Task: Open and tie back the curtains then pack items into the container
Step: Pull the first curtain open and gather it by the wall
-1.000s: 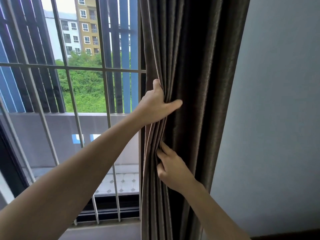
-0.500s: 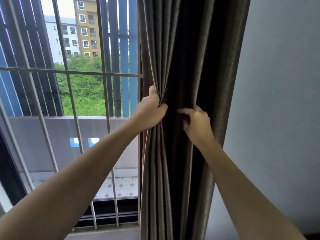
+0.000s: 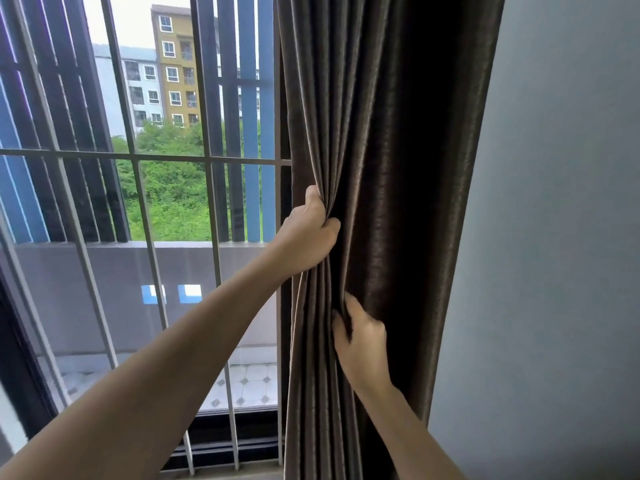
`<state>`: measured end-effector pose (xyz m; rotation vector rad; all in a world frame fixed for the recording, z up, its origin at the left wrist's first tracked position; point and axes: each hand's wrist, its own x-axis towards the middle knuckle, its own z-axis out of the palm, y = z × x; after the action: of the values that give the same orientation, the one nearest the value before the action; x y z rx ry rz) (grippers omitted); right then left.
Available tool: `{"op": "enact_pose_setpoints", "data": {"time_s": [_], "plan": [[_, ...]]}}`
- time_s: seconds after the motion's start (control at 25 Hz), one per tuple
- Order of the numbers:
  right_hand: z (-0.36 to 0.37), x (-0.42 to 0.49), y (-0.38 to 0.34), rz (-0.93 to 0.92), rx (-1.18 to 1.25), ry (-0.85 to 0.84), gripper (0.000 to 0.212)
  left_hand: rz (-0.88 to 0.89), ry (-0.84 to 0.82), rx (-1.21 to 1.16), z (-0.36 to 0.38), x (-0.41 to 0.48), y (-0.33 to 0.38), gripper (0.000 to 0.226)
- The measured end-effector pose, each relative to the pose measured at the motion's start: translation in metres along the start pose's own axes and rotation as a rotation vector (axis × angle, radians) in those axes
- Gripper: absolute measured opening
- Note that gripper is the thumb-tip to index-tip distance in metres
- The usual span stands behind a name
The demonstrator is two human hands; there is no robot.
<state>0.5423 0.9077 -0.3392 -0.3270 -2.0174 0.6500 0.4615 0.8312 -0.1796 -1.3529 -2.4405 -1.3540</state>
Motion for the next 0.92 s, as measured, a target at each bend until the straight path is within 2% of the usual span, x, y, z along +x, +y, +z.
{"op": "enact_pose_setpoints", "data": {"time_s": [0.32, 0.52, 0.64, 0.68, 0.72, 0.8, 0.84, 0.88, 0.92], "plan": [[-0.002, 0.004, -0.007, -0.012, 0.015, -0.135, 0.039, 0.005, -0.033, -0.034, 0.005, 0.000, 0.009, 0.051], [-0.007, 0.002, -0.011, 0.052, 0.026, -0.264, 0.041, 0.030, -0.005, -0.045, 0.005, -0.004, 0.010, 0.050], [-0.021, 0.003, -0.020, 0.088, 0.055, -0.403, 0.036, 0.097, 0.082, 0.057, 0.008, -0.005, 0.008, 0.065], [-0.027, 0.005, -0.021, 0.053, -0.013, -0.366, 0.037, 0.102, 0.122, 0.086, 0.009, -0.004, 0.006, 0.065], [-0.034, 0.009, -0.022, -0.019, -0.097, -0.207, 0.040, 0.087, 0.145, 0.096, 0.010, -0.004, 0.005, 0.064], [-0.055, 0.027, -0.024, -0.143, -0.214, 0.304, 0.046, 0.052, 0.143, 0.094, 0.009, -0.003, 0.002, 0.063], [-0.067, 0.039, -0.027, -0.108, -0.215, 0.491, 0.053, 0.050, 0.131, 0.093, 0.009, -0.004, 0.002, 0.064], [-0.081, 0.055, -0.029, -0.017, -0.161, 0.546, 0.065, 0.053, 0.118, 0.095, 0.009, -0.006, 0.003, 0.064], [-0.094, 0.072, -0.030, 0.093, -0.064, 0.493, 0.077, 0.062, 0.110, 0.097, 0.009, -0.007, 0.004, 0.066]]}}
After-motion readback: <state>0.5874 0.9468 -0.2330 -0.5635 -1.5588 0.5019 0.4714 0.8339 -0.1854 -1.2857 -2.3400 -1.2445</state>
